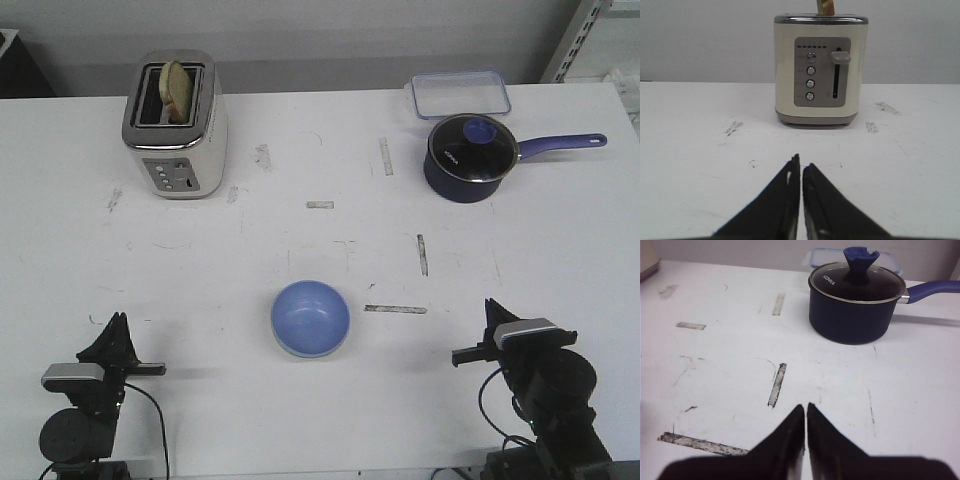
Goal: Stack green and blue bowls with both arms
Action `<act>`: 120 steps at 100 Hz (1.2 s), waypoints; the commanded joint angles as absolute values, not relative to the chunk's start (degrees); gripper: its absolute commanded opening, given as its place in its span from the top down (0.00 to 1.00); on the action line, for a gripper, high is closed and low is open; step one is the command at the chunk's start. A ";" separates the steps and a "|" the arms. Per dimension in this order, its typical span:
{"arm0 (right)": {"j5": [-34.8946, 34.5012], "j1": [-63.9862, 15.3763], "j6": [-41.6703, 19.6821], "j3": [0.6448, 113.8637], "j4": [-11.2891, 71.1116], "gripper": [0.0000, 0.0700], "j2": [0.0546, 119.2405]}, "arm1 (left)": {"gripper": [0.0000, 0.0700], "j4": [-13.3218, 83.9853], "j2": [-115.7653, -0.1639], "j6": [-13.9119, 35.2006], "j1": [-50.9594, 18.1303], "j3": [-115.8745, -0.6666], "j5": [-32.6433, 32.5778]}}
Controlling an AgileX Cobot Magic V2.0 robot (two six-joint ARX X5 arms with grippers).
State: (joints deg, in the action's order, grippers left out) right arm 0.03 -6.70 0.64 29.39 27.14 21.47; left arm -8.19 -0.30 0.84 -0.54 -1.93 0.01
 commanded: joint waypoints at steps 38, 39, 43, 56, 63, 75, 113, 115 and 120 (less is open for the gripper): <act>0.03 -6.37 1.15 29.54 25.98 1.00 19.90 | 1.00 -9.04 -0.19 0.84 -0.54 -0.71 0.14; 0.03 -6.28 1.41 29.52 25.93 1.00 19.84 | 1.00 -9.06 -0.19 0.84 -0.54 -0.71 0.14; 0.05 -5.74 2.46 29.32 25.54 1.00 19.79 | 1.00 -9.06 -0.19 0.84 -0.54 -0.71 0.14; -0.03 -2.46 2.37 26.26 20.34 1.00 18.31 | 1.00 -9.06 -0.19 0.84 -0.54 -0.71 0.14; -0.43 -0.60 1.50 22.87 15.25 1.00 16.43 | 1.00 -9.04 -0.19 0.84 -0.54 -0.71 0.14; -1.39 1.08 -0.43 16.01 7.64 1.00 11.86 | 1.00 -9.06 -0.19 0.84 -0.54 -0.71 0.14; -1.52 1.19 -1.67 0.73 0.80 1.00 0.05 | 1.00 -9.10 -0.19 0.84 -0.54 -0.73 0.14; -1.52 1.21 -1.69 0.73 0.95 1.00 0.05 | 1.00 -9.10 -0.19 0.84 -0.54 -0.73 0.14; -1.50 1.21 -1.69 0.73 0.86 1.00 0.05 | 1.00 -8.99 -0.23 0.84 -0.54 -0.75 0.14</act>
